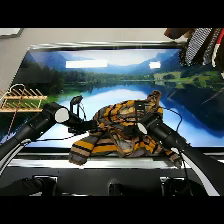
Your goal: Fold the clothes and pants, and hang the long-sleeved shirts on hangers.
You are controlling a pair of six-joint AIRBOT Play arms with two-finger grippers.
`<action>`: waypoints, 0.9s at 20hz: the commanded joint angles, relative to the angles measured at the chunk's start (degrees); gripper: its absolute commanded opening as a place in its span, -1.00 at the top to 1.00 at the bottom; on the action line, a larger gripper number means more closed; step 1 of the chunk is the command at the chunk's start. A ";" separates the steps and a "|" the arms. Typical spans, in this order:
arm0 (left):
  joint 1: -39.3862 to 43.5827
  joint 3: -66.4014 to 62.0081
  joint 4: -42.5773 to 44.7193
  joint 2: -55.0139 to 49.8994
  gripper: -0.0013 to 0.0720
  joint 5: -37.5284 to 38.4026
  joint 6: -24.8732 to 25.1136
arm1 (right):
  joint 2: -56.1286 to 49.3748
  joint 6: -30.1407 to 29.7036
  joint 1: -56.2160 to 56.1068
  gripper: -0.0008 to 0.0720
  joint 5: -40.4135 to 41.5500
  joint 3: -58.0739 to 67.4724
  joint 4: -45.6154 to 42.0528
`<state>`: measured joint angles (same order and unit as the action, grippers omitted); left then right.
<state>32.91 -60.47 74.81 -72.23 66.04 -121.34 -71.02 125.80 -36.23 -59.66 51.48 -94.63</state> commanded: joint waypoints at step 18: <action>2.38 -0.50 -0.20 0.02 -0.72 -0.07 -0.22 | 3.06 1.92 -0.50 0.88 -7.52 -0.02 -1.62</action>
<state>33.85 -60.62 74.98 -72.23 66.00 -121.58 -71.37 127.63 -36.67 -62.92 51.42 -96.05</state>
